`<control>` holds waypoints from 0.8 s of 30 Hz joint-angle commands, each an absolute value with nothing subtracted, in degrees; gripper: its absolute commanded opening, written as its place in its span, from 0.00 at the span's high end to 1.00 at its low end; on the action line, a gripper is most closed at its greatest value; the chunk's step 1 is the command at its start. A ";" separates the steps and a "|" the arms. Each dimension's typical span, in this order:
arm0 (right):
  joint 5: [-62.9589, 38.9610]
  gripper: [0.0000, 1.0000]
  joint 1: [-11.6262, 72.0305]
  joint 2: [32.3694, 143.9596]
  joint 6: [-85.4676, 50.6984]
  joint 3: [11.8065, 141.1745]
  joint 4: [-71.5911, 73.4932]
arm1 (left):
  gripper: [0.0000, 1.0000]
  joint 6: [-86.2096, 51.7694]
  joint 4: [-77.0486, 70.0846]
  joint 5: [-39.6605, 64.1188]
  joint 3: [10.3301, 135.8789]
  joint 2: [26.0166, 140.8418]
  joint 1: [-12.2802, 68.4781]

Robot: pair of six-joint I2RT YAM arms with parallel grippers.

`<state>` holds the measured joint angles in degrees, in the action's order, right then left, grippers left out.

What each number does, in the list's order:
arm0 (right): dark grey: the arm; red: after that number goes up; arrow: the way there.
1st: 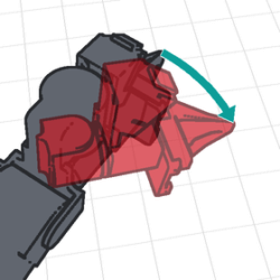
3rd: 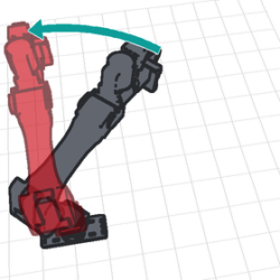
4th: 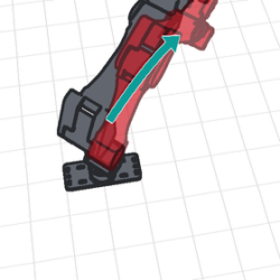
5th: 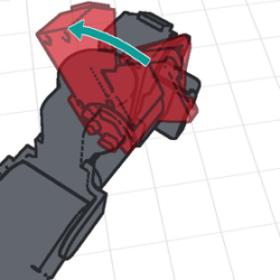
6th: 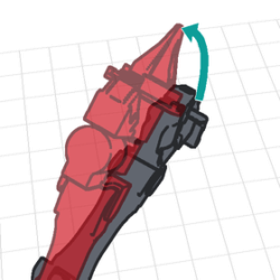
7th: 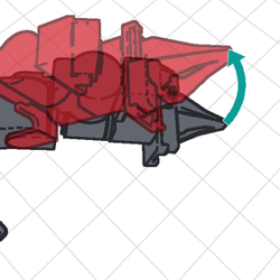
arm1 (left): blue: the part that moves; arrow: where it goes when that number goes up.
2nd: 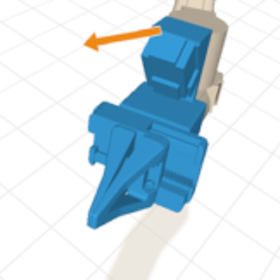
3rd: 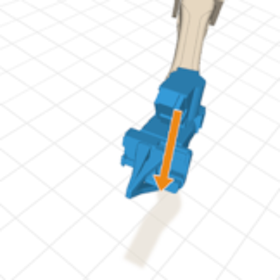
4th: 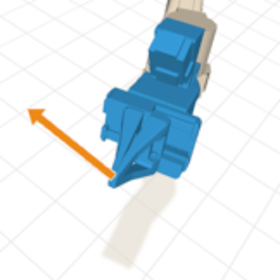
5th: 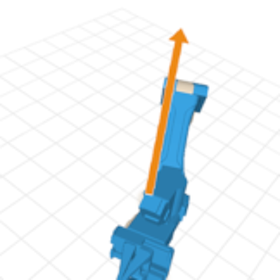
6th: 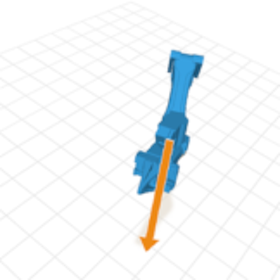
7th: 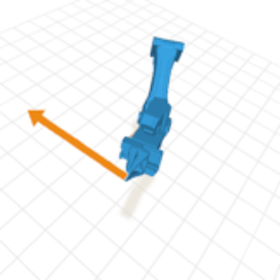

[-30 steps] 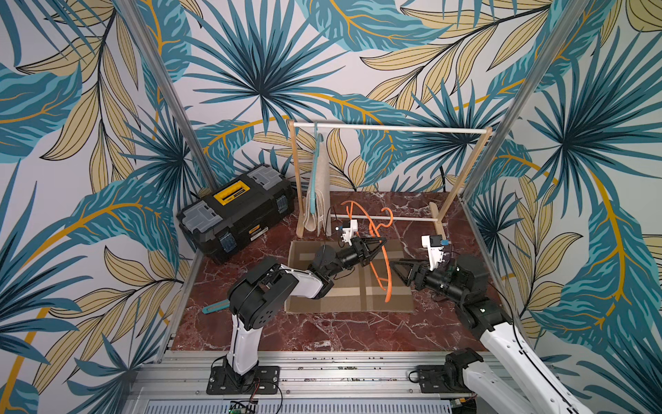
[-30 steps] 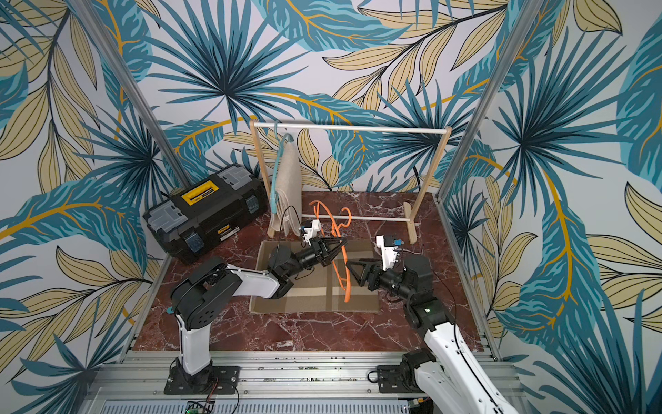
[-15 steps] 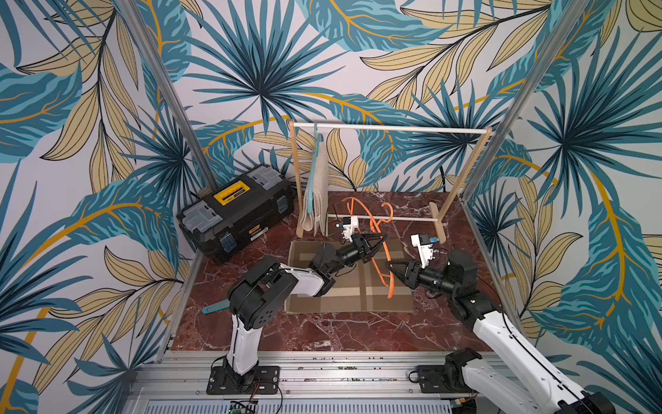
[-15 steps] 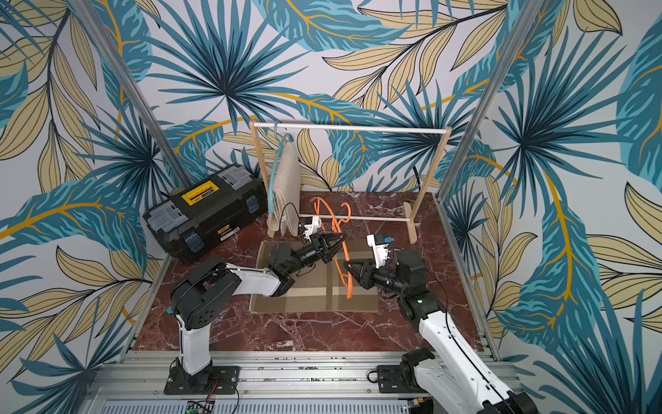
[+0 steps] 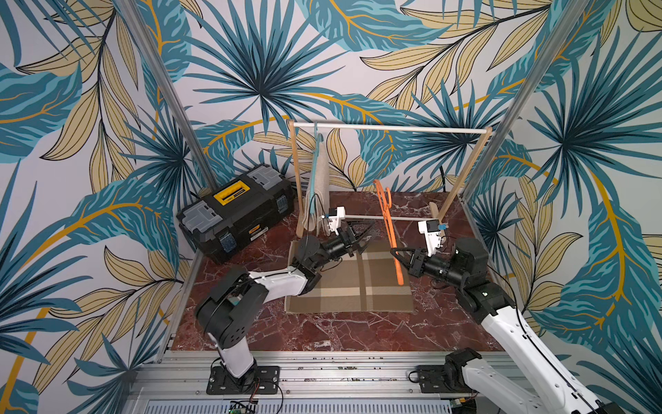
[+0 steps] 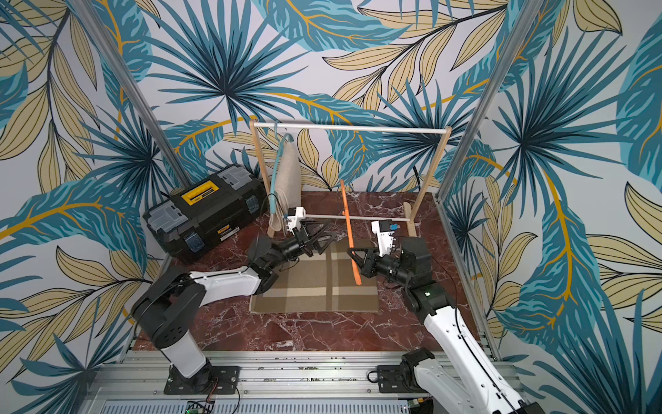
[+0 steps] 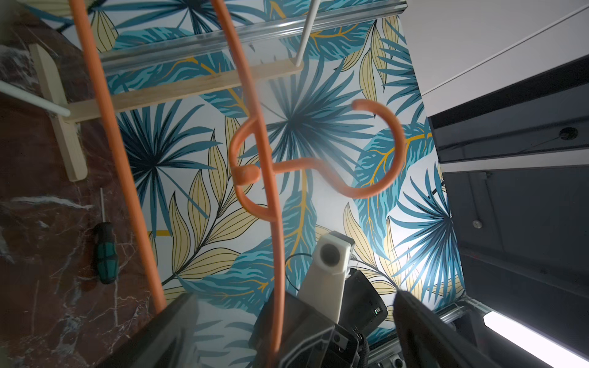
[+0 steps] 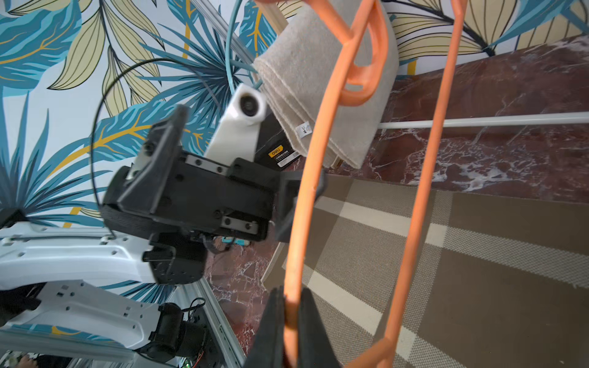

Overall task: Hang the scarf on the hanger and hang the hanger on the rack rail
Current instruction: Place the hanger at the center of the board.

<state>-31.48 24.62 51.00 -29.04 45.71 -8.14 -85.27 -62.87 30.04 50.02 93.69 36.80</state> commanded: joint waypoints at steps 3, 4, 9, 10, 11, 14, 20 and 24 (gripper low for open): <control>-20.55 1.00 30.01 55.85 -25.39 50.54 -20.40 | 0.00 -54.80 -11.13 31.28 52.91 73.87 34.07; -17.85 1.00 33.02 57.50 -25.40 51.24 -21.47 | 0.00 -51.33 -3.62 29.14 53.62 70.65 33.94; -11.78 1.00 41.96 66.25 -31.15 50.80 -17.90 | 0.00 -49.03 3.57 25.16 49.65 63.44 33.42; -10.16 1.00 42.83 68.02 -31.73 51.02 -16.93 | 0.00 -49.81 2.43 25.17 48.27 63.04 33.45; -8.48 1.00 43.66 70.28 -31.99 51.51 -15.85 | 0.00 -50.87 0.66 25.16 46.67 62.83 33.46; -5.00 1.00 44.87 76.14 -33.20 52.24 -12.69 | 0.00 -53.19 -3.66 24.96 42.65 62.54 33.48; -2.02 1.00 54.36 90.52 -34.42 55.98 -8.52 | 0.00 -53.81 -5.38 25.13 40.51 62.88 33.45; -3.00 1.00 57.20 95.76 -35.05 57.87 -8.43 | 0.00 -53.45 -4.78 24.89 40.55 62.93 33.40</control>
<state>-3.90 55.83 93.82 -33.41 56.90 -8.82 -54.24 -3.05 25.04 39.97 63.55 33.63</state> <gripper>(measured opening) 0.111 0.998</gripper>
